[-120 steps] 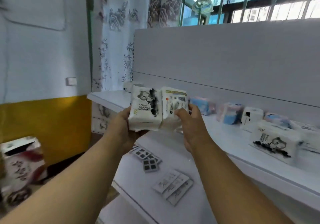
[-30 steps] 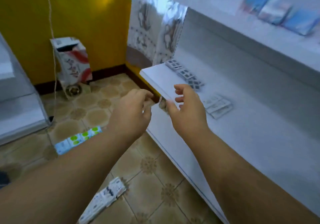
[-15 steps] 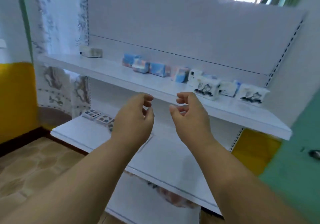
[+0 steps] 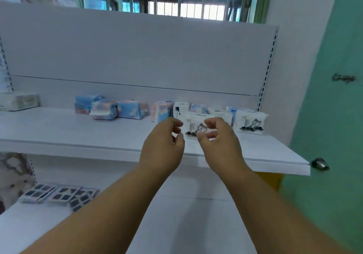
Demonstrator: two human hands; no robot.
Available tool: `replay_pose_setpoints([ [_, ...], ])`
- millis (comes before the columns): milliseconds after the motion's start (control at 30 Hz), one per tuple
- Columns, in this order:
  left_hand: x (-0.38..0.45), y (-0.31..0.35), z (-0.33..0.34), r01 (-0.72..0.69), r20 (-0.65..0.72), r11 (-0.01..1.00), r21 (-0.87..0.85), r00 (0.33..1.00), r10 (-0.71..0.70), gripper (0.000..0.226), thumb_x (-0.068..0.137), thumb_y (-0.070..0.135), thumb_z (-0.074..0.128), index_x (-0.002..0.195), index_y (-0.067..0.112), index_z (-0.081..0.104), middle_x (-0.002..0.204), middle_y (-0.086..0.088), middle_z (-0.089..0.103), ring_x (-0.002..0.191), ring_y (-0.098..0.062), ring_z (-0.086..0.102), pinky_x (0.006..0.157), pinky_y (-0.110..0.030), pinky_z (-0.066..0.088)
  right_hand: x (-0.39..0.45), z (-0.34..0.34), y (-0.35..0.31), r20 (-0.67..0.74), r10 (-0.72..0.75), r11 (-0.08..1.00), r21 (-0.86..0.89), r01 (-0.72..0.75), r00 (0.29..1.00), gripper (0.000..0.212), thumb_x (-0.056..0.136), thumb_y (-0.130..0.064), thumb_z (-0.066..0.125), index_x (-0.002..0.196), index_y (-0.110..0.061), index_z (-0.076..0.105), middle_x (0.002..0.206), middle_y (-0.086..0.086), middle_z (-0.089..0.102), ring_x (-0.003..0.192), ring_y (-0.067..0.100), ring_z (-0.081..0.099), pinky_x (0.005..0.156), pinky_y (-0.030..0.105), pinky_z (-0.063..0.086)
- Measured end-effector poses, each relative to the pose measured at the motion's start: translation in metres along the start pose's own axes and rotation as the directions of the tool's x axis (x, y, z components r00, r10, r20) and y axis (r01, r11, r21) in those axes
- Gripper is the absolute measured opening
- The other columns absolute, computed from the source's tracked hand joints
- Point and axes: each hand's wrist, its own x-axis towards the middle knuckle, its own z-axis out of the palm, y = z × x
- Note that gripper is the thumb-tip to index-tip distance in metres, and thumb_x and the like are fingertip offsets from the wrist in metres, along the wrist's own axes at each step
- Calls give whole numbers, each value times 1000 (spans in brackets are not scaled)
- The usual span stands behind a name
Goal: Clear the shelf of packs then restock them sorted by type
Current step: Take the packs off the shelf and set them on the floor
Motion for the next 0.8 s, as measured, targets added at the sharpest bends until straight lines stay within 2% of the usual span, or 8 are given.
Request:
replay_pose_setpoints([
  [100, 40, -10, 25, 69, 86, 998, 9, 994, -69, 33, 95, 27, 57, 127, 29, 51, 121, 11, 60, 95, -7, 60, 83, -27, 48, 33, 4, 14, -41, 57, 995, -79, -61, 998, 37, 93, -29, 64, 128, -26, 51, 131, -1, 48, 109, 15, 57, 86, 24, 46],
  [200, 83, -22, 53, 172, 233, 984, 37, 956, -176, 56, 93, 28, 61, 144, 24, 39, 142, 1, 51, 123, -22, 55, 98, -35, 45, 67, 14, 32, 60, 156, 981, -121, -148, 986, 48, 93, -31, 62, 137, -25, 43, 135, 6, 50, 107, 20, 58, 85, 27, 47],
  [300, 109, -29, 69, 200, 346, 975, -101, 925, -154, 71, 86, 23, 73, 146, 23, 34, 142, 2, 51, 121, -19, 54, 94, -29, 43, 92, 29, 39, 160, 193, 980, -76, -183, 968, 52, 93, -25, 59, 141, -23, 39, 132, 7, 56, 109, 24, 59, 88, 32, 51],
  [400, 125, -39, 63, 126, 308, 992, 24, 943, -127, 93, 70, 36, 86, 148, 31, 34, 138, 6, 56, 113, -13, 57, 93, -28, 49, 113, 43, 37, 202, 147, 989, -14, -147, 968, 47, 94, -18, 56, 138, -26, 41, 129, 6, 55, 105, 23, 59, 83, 34, 54],
  [500, 140, -55, 41, 70, 299, 935, 348, 937, -182, 78, 64, 52, 85, 133, 33, 53, 123, 0, 61, 99, -16, 60, 86, -30, 53, 139, 61, 33, 272, 111, 991, 39, -126, 956, 35, 95, -20, 47, 129, -30, 47, 114, 5, 59, 96, 23, 60, 79, 38, 54],
  [600, 147, -74, 24, 174, 115, 887, 427, 963, -244, 77, 59, 62, 80, 126, 32, 55, 121, -5, 52, 100, -21, 53, 88, -32, 49, 164, 81, 33, 309, 77, 997, -8, -79, 948, 36, 97, -14, 41, 128, -25, 54, 122, 6, 59, 106, 25, 58, 88, 36, 50],
  [700, 147, -91, 17, 397, -87, 911, 117, 917, -388, 70, 63, 57, 81, 117, 20, 58, 107, -6, 61, 92, -24, 60, 76, -34, 54, 189, 104, 32, 337, -31, 974, -202, 104, 941, 41, 92, -1, 46, 131, -13, 55, 137, 9, 49, 123, 29, 50, 98, 33, 42],
  [800, 146, -98, 17, 524, -116, 802, -288, 812, -572, 62, 70, 39, 85, 115, 13, 53, 104, -10, 64, 89, -28, 64, 77, -44, 59, 210, 128, 30, 385, -118, 861, -420, 287, 915, 35, 85, -9, 56, 120, -11, 59, 127, 11, 52, 117, 30, 52, 95, 34, 44],
])
